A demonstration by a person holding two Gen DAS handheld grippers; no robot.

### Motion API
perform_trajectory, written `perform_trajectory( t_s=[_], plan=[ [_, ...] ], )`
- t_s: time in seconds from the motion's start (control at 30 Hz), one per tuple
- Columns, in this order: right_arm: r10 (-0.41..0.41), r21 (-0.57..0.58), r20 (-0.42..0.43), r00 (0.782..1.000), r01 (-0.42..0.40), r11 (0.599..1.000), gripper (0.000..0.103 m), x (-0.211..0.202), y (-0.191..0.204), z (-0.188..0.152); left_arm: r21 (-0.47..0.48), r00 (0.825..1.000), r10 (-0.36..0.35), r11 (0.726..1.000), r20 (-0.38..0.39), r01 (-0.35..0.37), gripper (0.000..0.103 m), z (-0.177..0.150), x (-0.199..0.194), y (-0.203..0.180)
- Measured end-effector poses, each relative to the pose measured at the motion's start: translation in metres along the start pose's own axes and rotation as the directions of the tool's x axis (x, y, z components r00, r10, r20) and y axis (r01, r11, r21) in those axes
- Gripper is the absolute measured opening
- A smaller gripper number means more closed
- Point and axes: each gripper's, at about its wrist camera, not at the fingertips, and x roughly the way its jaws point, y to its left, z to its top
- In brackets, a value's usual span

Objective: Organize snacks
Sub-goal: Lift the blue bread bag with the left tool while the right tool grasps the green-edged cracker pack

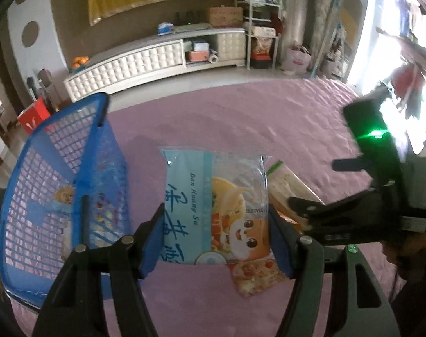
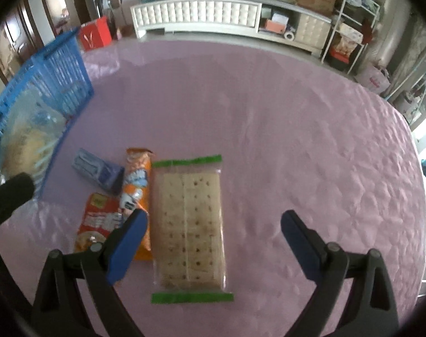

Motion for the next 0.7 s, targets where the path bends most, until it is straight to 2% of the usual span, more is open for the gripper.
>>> perform_trajectory(
  t_s=[0.17,0.27,0.33,0.5,0.6,0.67,0.7],
  plan=[
    [0.025,-0.019,-0.013,1.000,-0.026,0.999,0.098,0.018,0.000,-0.002,0.024,1.000,0.007,1.000,-0.028,-0.007,0.063,-0.003,0.009,-0.004],
    [0.015,-0.068,-0.037,0.999,-0.017,0.998,0.097,0.027,0.008,-0.004,0.050,0.998,0.027,0.998,-0.048,-0.025,0.063,-0.005,0.017,-0.008],
    [-0.004,-0.091,-0.015,1.000,0.003,0.996,0.097,0.026,0.011,-0.006,0.068,0.997,0.040,0.997,-0.063,-0.036,0.063,-0.002,0.019,-0.010],
    [0.036,-0.043,-0.040,0.999,-0.038,0.998,0.096,0.031,0.004,-0.008,0.068,0.994,0.046,0.997,-0.104,-0.039,0.064,0.001,0.027,-0.009],
    [0.050,-0.085,-0.023,0.998,-0.052,0.995,0.080,0.024,0.011,-0.010,0.062,0.991,0.035,0.998,-0.129,-0.027,0.063,0.001,0.028,-0.009],
    [0.061,-0.107,-0.016,0.998,-0.063,0.992,0.065,0.019,0.018,-0.012,0.061,0.990,0.030,0.998,-0.139,-0.022,0.063,-0.001,0.030,-0.010],
    [0.068,-0.114,-0.007,0.998,-0.069,0.991,0.064,0.019,0.020,-0.013,0.059,0.989,0.026,0.998,-0.142,-0.018,0.063,-0.001,0.031,-0.009]
  ],
)
